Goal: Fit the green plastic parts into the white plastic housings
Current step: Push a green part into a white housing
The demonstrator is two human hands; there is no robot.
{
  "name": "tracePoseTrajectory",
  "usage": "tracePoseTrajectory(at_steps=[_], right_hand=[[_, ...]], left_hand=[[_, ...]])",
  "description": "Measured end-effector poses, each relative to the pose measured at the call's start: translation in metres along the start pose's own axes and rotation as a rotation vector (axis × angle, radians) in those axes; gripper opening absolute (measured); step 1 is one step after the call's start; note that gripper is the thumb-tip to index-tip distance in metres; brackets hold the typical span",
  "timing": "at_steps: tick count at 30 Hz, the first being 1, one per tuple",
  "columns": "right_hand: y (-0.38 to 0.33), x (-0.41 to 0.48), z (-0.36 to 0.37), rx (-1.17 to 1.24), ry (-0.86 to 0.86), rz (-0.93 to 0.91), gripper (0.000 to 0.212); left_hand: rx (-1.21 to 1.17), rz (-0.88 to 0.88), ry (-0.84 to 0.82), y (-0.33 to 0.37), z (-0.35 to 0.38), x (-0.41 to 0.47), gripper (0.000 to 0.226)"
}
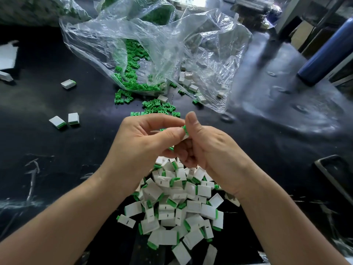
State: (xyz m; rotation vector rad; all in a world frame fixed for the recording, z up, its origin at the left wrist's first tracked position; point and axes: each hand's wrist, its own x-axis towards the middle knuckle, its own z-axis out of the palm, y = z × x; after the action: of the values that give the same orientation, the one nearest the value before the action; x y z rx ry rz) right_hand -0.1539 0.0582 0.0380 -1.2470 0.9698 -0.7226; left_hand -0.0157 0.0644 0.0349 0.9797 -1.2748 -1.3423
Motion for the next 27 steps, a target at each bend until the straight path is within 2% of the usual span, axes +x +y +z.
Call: tracePoseTrajectory(at_steps=[3,10,18,23,27], right_hand=[[-0.001,-0.001,0.000,-0.030,0.000,-0.020,0.055],[-0.002,-0.001,0.003,-0.135,-0.027,-0.083,0.058],[0.003,-0.001,0.012,-0.029,0.060,-0.072,0.072],[0.003,-0.002,0.016,0.019,0.091,-0.080,0.071],[0.005,-0.001,0.018,0.055,0.132,-0.090,0.065]], left_hand=[[-0.037,-0.004,-0.008,0.002,0.000,0.001,0.017],[-0.136,-0.013,-0.037,0.002,0.000,0.002,0.019],[-0.163,0.040,0.061,-0.006,0.007,-0.001,0.014],[-0.209,0.042,0.104,-0.011,0.009,-0.001,0.010],[-0.224,0.048,0.099,-0.013,0.010,-0.002,0.015]])
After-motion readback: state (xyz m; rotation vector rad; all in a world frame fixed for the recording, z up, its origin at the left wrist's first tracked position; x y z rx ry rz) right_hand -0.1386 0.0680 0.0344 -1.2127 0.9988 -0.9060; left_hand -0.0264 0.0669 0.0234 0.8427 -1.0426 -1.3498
